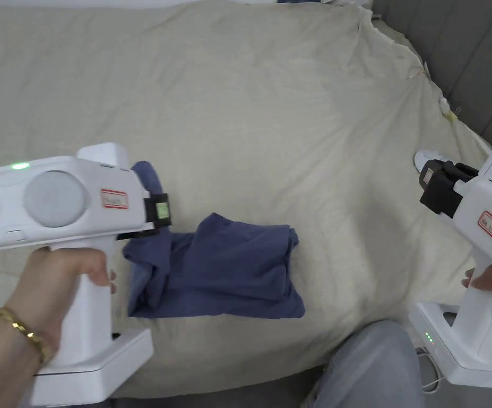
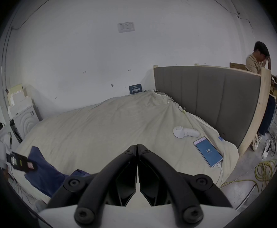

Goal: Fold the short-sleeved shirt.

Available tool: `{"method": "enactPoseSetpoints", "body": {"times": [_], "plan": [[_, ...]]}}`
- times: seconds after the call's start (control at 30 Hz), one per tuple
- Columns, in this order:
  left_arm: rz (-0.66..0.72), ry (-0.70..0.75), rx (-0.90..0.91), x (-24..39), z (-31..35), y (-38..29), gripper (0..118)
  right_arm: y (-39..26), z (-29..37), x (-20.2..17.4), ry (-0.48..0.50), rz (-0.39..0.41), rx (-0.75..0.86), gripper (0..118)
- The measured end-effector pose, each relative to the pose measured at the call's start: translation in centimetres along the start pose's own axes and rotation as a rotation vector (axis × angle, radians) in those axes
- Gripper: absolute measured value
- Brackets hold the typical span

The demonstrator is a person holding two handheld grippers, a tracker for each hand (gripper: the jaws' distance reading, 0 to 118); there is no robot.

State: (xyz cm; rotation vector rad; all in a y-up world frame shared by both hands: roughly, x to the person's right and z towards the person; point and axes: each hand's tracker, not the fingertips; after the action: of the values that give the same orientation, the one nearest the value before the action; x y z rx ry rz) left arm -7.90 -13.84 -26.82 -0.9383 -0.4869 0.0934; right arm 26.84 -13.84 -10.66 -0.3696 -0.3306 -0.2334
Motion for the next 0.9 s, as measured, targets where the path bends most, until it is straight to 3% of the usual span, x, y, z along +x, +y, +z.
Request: {"method": "enactPoseSetpoints", "body": {"times": [0.13, 0.4, 0.47, 0.6, 0.67, 0.7, 0.83, 0.9], "plan": [[-0.144, -0.024, -0.073, 4.7, -3.9, -0.9, 6, -0.2, 0.7, 1.4, -0.027, -0.027, 0.006, 0], [-0.264, 0.001, -0.229, 10.6, -14.1, -3.2, 8, -0.4, 2.3, 3.9, -0.083, -0.031, 0.009, 0], [-0.277, -0.001, -0.278, 11.1, -15.9, -3.9, 21, -0.4, 2.5, 4.3, -0.097, -0.033, 0.008, 0], [-0.193, -0.117, -0.361, 11.1, -17.5, -3.2, 82, -0.5, 2.4, 4.8, -0.111, -0.040, 0.000, 0], [-0.131, -0.184, -0.363, 11.1, -16.7, -1.8, 102, -0.6, 2.2, 5.0, -0.111, -0.038, -0.001, 0], [-0.098, -0.219, -0.342, 10.7, -16.1, -1.1, 108, -0.6, 2.1, 5.0, -0.109, -0.034, -0.002, 0], [-0.012, -0.290, -0.218, 8.7, -12.4, 1.9, 109, -0.4, 1.7, 4.2, -0.091, -0.017, -0.007, 0], [-0.004, -0.234, -0.103, 7.4, -10.6, 2.5, 108, -0.4, 1.5, 4.0, -0.080, -0.014, -0.006, 0]]}}
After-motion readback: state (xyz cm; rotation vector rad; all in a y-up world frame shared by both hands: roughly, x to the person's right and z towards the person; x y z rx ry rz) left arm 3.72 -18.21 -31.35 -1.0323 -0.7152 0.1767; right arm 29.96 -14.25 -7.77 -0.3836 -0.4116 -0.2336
